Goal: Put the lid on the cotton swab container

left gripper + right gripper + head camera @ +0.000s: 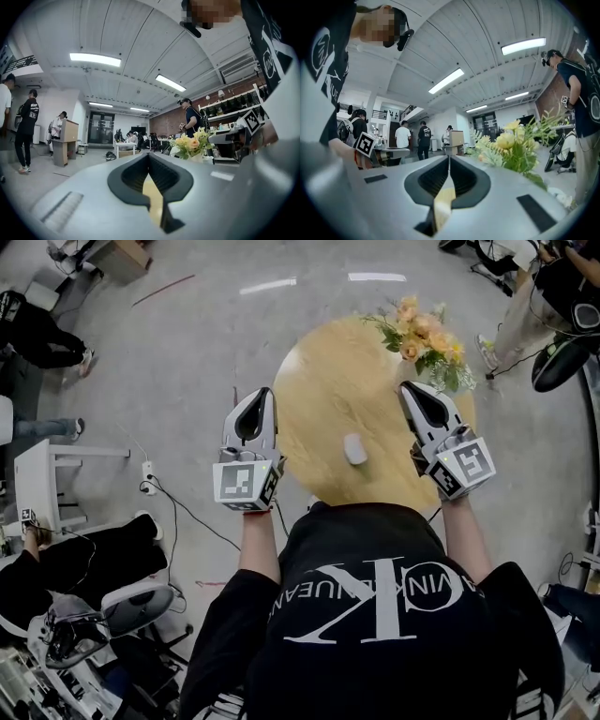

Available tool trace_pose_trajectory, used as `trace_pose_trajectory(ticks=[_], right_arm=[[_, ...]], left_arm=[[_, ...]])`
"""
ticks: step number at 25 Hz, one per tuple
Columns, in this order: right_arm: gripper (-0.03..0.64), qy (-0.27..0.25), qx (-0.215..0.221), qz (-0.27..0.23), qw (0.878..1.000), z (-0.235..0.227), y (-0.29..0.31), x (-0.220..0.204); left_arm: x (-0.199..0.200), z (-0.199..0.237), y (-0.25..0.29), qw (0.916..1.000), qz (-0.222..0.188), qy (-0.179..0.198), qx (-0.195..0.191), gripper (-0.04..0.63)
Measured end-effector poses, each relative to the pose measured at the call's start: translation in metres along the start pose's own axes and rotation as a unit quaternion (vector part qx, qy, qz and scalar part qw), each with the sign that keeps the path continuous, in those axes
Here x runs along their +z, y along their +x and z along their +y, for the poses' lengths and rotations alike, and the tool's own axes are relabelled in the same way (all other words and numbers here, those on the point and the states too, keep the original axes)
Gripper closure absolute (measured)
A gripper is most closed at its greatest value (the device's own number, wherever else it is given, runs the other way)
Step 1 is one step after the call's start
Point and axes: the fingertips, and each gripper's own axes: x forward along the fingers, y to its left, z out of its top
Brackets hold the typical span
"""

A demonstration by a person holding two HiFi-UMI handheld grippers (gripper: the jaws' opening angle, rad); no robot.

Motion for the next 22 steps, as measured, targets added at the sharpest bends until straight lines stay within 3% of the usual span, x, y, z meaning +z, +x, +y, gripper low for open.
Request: trace_pose_trajectory(ticks=[22], right_arm=[[0.595,0.007,0.006,0.006,1.0,0.001,0.0,-0.01]], left_arm=[[-0.005,0.0,0.0,0.9999,-0.005,-0.01,0.005,0.583]])
